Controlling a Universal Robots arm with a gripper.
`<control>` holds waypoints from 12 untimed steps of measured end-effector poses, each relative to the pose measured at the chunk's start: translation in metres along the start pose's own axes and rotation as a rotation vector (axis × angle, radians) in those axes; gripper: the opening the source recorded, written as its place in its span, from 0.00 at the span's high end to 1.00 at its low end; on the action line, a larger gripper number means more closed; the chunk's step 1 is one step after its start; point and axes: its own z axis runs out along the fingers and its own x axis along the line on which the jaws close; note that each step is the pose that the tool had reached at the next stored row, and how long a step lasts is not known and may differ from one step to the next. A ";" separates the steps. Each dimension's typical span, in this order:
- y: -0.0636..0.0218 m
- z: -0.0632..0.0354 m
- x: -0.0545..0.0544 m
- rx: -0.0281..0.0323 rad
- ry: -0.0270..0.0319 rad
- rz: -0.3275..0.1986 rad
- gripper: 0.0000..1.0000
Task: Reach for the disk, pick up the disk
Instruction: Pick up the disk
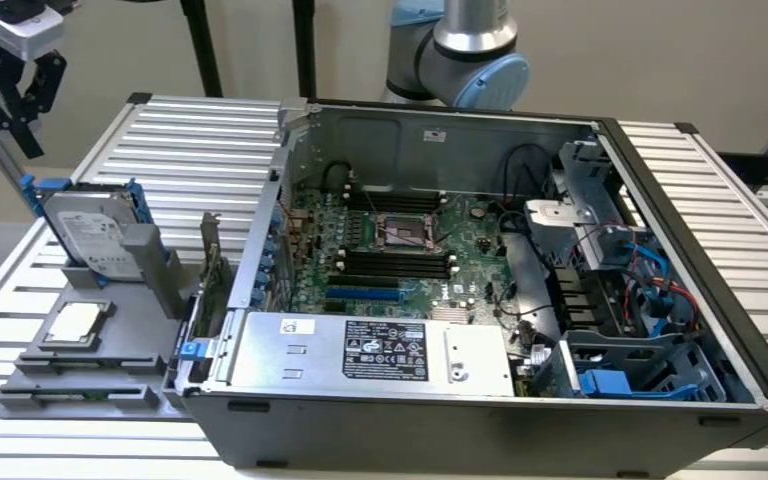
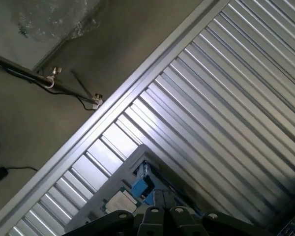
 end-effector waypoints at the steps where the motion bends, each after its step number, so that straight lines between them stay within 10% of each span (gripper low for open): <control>1: 0.0000 0.0001 0.000 -0.0002 0.0006 -0.018 0.89; 12: 0.0000 0.0003 0.000 -0.0025 0.0079 -0.218 0.89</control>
